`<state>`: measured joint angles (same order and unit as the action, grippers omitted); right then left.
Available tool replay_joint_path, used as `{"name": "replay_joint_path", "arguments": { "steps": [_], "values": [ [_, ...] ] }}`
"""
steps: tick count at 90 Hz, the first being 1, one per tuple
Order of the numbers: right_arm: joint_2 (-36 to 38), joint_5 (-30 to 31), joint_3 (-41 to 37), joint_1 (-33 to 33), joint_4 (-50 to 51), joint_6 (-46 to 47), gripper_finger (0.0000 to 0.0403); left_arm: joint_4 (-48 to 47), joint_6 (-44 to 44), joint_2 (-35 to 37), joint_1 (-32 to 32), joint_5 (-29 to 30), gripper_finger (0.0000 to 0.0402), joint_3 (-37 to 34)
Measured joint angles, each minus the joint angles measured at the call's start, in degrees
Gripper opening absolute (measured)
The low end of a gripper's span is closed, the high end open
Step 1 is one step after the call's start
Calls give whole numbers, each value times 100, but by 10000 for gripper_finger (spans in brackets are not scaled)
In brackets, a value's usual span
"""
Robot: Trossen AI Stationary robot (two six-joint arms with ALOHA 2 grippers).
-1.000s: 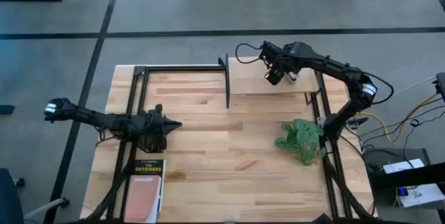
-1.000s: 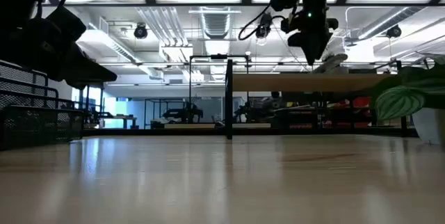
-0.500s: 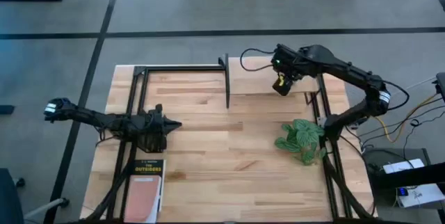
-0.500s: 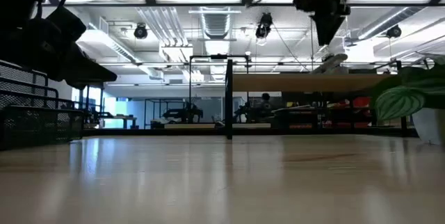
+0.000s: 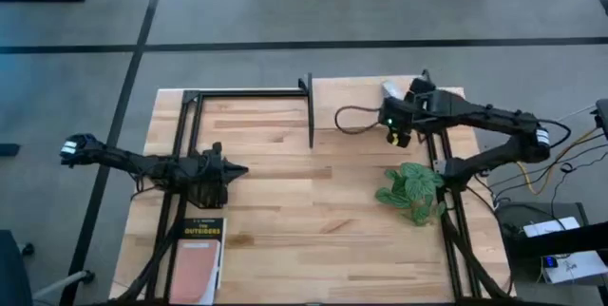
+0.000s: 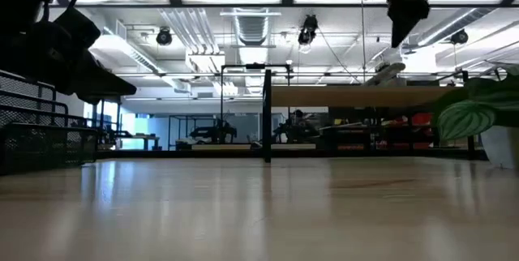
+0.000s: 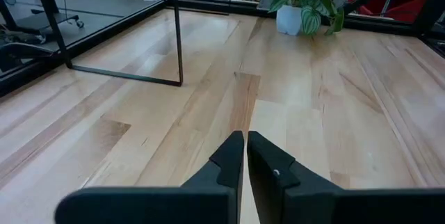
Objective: Stock shelves
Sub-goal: Put the gray stapler on the shelf
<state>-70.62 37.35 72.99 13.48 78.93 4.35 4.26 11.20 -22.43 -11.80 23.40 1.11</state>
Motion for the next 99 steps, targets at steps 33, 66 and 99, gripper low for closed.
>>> {"name": "replay_joint_path", "arguments": {
  "steps": [33,66,99],
  "values": [
    [392,1453,-1543,-250,-957,-566,169,-1,1,-1,0,0,4,1],
    [358,1984,-1803,-249,-1311,-1010,169,0,1,-1,1,0,4,-1],
    [344,2281,-2140,-232,-1687,-1302,161,1,1,-1,-2,0,4,-1]
  ]
}}
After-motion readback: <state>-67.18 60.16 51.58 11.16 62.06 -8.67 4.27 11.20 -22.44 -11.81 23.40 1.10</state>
